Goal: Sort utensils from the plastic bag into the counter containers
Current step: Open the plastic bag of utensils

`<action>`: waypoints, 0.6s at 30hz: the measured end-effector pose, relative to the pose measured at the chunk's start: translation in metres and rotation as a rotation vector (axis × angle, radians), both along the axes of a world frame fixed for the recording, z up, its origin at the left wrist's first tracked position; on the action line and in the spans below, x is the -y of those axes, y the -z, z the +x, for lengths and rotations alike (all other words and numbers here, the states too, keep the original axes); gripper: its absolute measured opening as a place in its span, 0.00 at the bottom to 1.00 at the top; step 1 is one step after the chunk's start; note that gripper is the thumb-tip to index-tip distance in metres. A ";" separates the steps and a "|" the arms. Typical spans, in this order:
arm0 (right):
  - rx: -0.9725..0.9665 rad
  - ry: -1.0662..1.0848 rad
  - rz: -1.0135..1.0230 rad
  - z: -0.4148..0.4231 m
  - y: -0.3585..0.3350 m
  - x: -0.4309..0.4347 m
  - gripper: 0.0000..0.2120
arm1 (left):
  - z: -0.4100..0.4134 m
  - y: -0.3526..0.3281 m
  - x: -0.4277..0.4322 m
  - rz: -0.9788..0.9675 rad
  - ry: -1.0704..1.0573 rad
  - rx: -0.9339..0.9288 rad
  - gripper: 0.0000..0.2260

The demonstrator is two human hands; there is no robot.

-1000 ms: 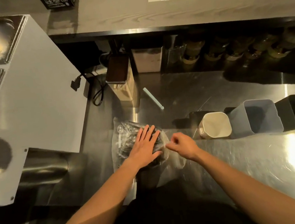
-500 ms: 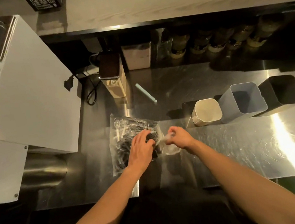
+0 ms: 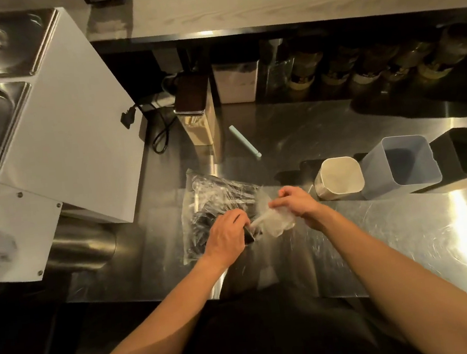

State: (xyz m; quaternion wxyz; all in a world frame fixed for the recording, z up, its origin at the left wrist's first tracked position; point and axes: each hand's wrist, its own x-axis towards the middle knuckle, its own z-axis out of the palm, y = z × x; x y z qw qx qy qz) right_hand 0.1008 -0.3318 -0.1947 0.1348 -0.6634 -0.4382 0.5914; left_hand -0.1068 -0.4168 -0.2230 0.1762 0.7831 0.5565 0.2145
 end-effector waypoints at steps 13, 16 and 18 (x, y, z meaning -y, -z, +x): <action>-0.012 0.179 0.151 0.026 -0.015 -0.036 0.08 | 0.016 0.014 0.010 -0.024 0.115 -0.293 0.16; -0.142 0.270 0.210 0.026 -0.016 -0.034 0.15 | 0.013 0.009 0.015 -0.030 0.041 -0.168 0.15; -0.175 0.195 0.210 0.026 -0.009 -0.024 0.22 | 0.020 0.001 0.016 0.010 0.037 -0.109 0.06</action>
